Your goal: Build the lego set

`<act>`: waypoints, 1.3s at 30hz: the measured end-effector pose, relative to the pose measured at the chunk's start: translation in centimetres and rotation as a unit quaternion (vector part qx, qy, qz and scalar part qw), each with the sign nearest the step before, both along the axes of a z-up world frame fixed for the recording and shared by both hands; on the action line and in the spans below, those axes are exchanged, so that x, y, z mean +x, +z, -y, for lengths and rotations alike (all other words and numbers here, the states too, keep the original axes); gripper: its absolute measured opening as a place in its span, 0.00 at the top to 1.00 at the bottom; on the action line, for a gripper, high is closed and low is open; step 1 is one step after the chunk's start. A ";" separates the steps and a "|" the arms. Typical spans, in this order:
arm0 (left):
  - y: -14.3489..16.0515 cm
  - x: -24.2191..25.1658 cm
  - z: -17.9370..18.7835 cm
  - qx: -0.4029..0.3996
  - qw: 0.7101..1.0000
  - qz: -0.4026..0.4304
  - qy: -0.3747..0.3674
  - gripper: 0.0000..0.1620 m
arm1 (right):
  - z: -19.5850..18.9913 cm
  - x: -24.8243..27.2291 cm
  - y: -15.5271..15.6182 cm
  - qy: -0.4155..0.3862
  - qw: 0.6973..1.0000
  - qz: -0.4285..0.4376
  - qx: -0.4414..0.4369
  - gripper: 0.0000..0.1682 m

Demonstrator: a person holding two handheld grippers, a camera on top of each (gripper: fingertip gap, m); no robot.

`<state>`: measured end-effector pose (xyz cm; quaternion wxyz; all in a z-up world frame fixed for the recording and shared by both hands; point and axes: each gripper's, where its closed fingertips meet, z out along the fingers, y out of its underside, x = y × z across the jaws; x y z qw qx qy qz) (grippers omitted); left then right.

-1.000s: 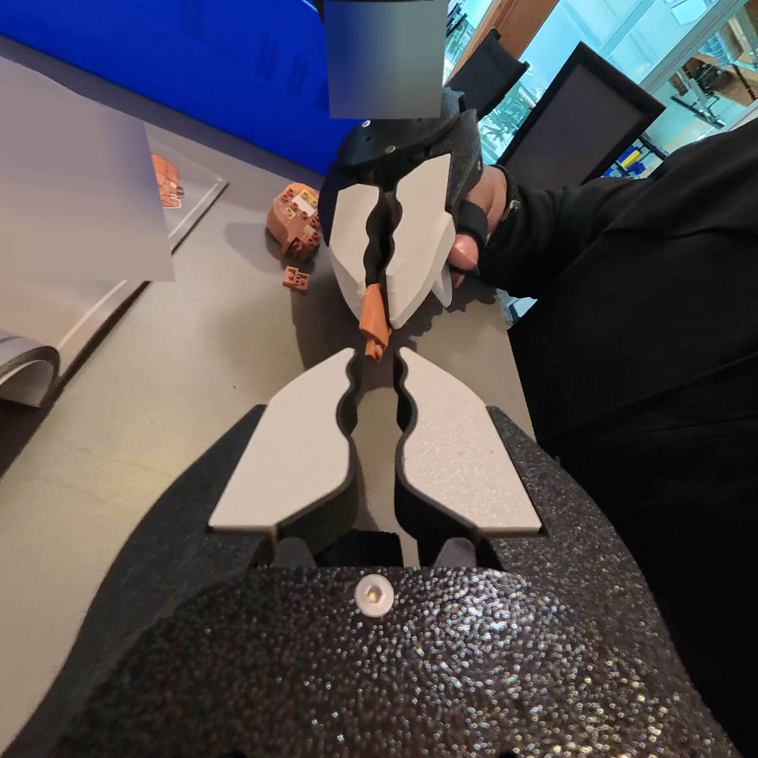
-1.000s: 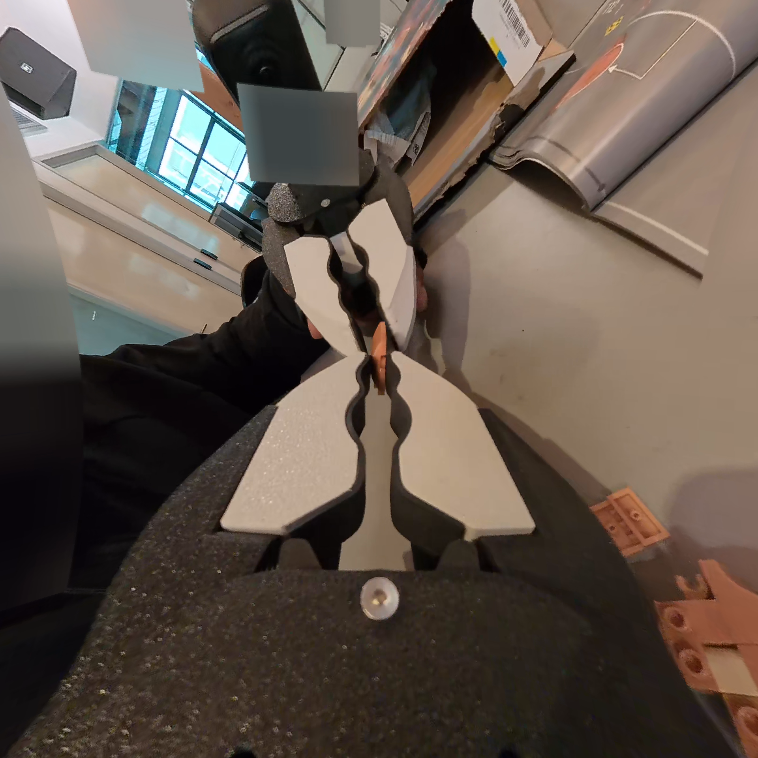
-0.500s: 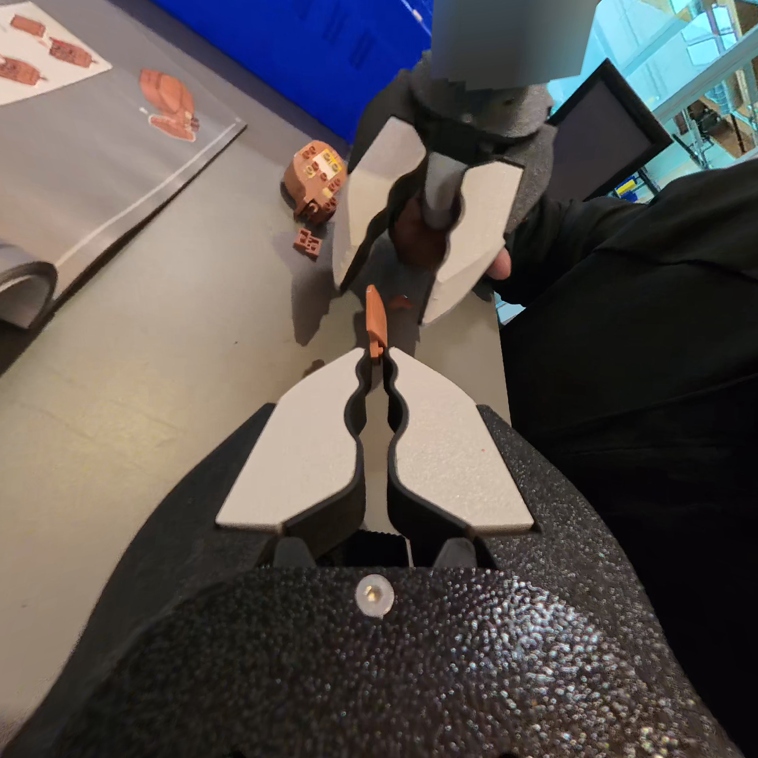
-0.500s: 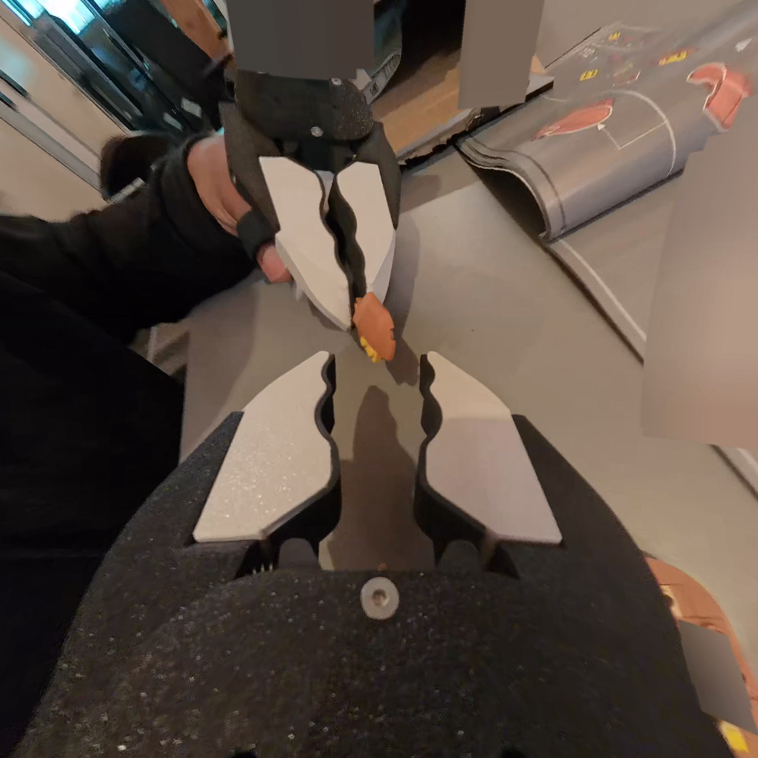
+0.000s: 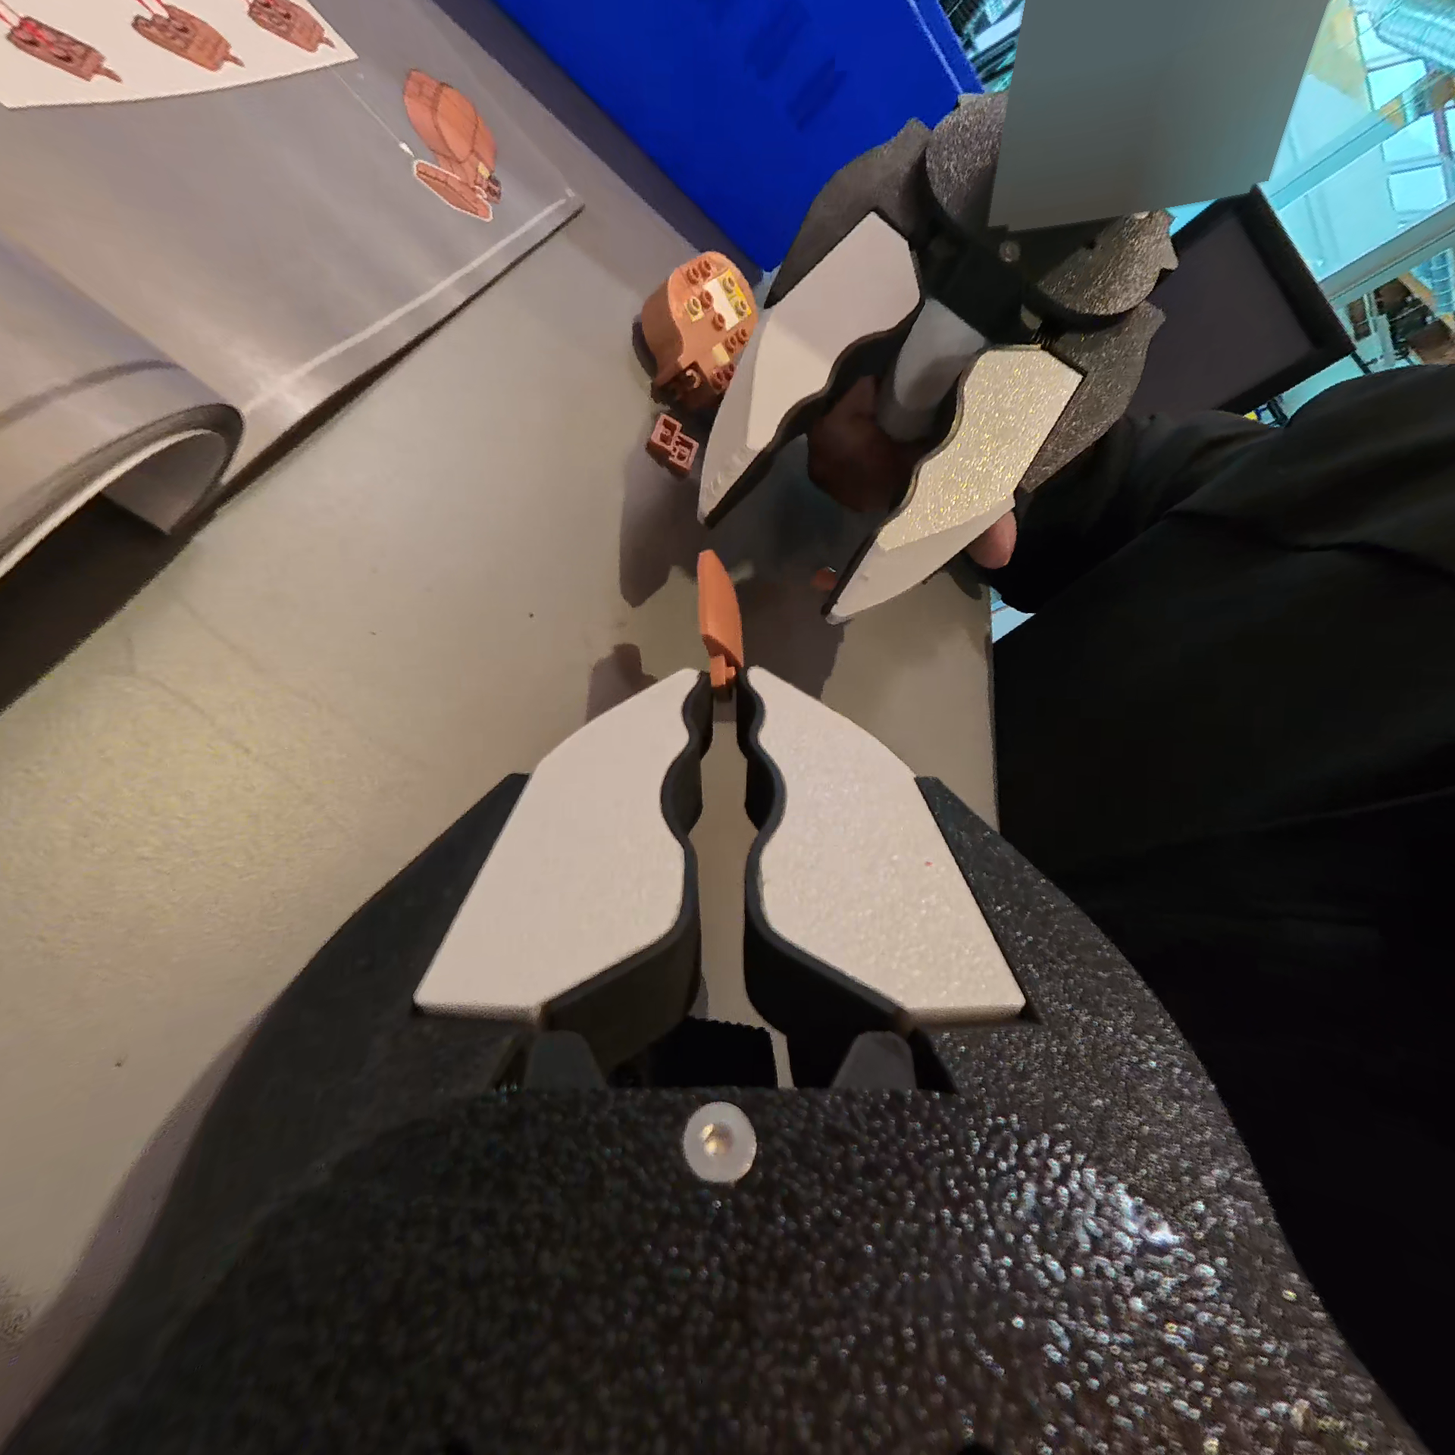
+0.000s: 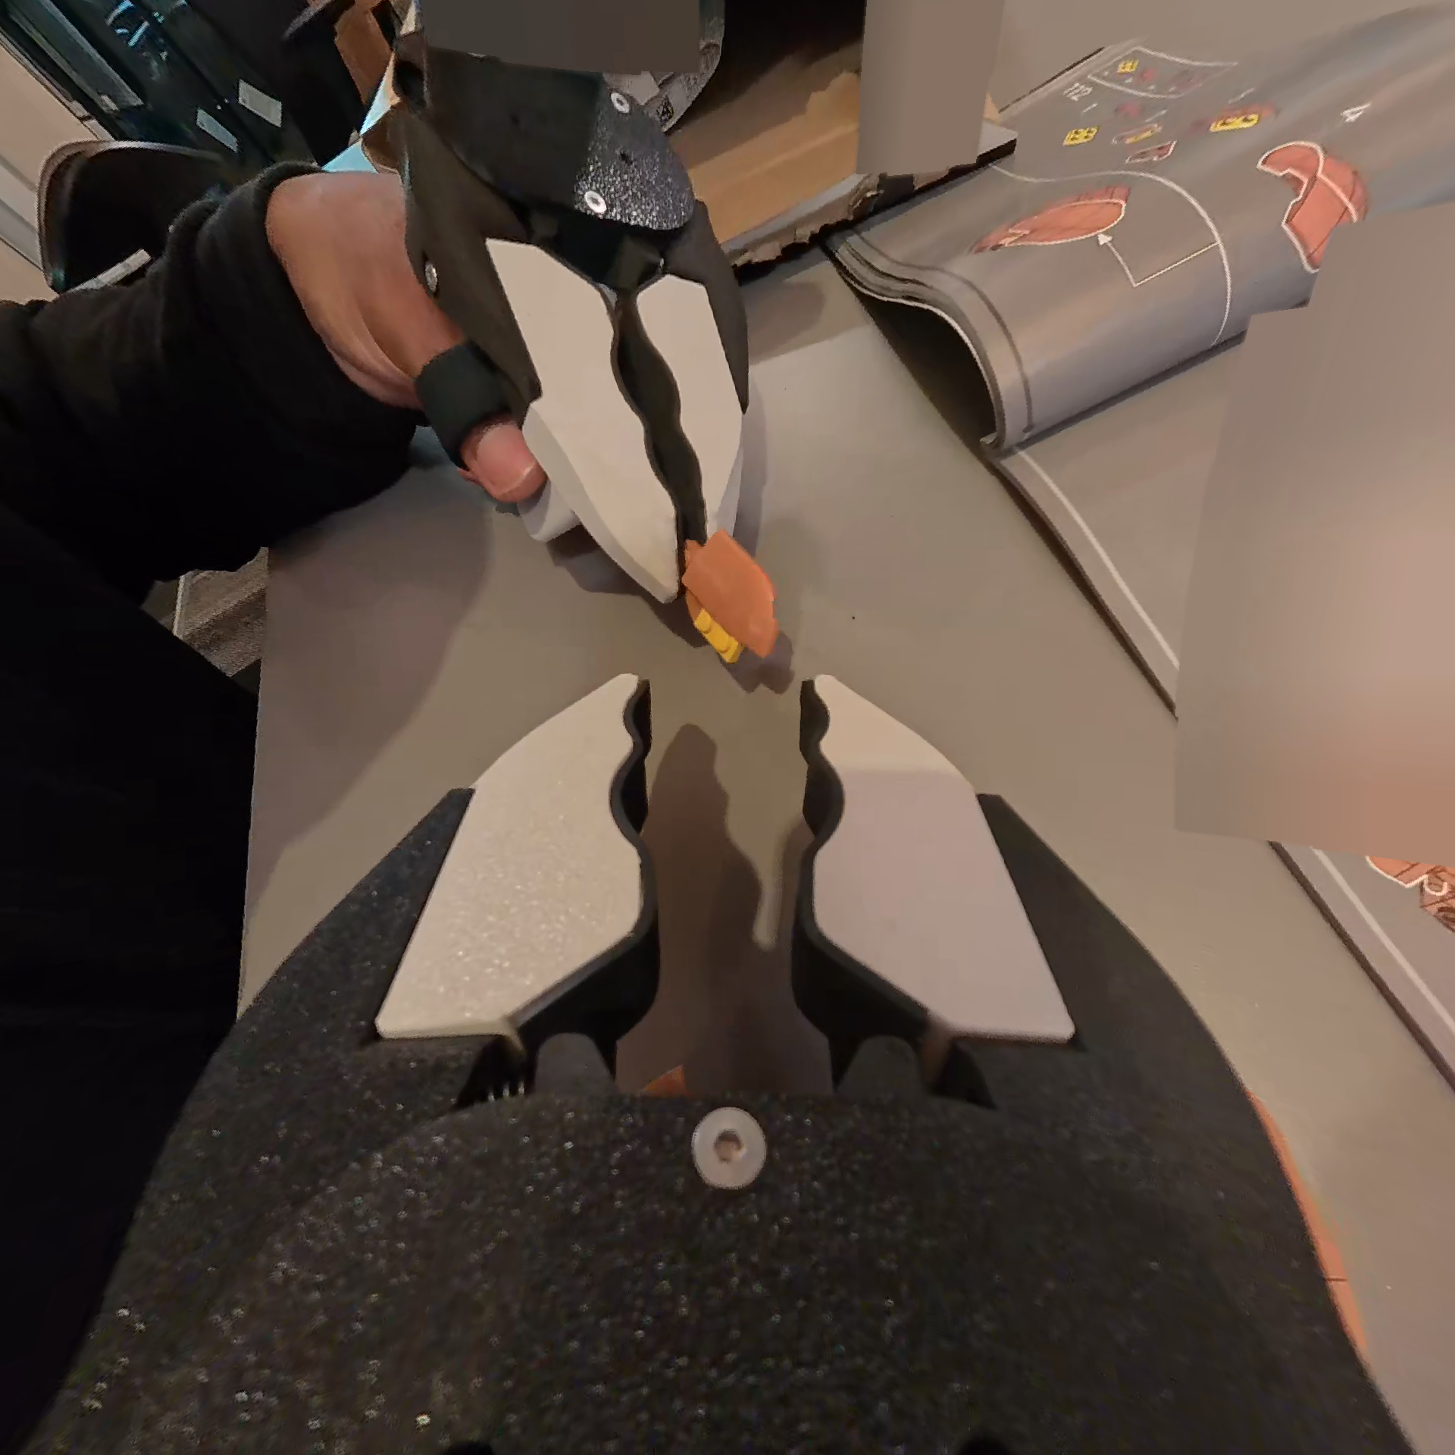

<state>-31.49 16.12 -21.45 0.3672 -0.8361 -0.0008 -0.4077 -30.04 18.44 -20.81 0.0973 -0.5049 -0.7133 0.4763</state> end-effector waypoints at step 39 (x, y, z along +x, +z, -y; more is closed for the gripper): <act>3.3 -3.3 -2.3 0.170 0.964 -0.192 0.066 0.75 | -5.2 1.2 3.7 -0.070 0.987 -0.059 0.135 0.82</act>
